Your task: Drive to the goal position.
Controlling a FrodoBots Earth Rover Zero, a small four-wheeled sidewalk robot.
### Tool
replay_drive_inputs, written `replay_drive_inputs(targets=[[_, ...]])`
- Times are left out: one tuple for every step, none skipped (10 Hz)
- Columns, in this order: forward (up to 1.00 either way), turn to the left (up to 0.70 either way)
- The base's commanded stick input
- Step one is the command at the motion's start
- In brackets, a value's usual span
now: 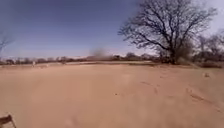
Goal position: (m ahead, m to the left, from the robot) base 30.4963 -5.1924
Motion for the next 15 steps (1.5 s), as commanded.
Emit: replay_drive_inputs(targets=[[1.0,0.0],[1.0,0.0],[1.0,0.0],[1.0,0.0],[1.0,0.0],[1.0,0.0],[1.0,0.0],[1.0,0.0],[1.0,0.0],[1.0,0.0],[1.0,0.0],[1.0,0.0],[1.0,0.0],[1.0,0.0],[1.0,0.0]])
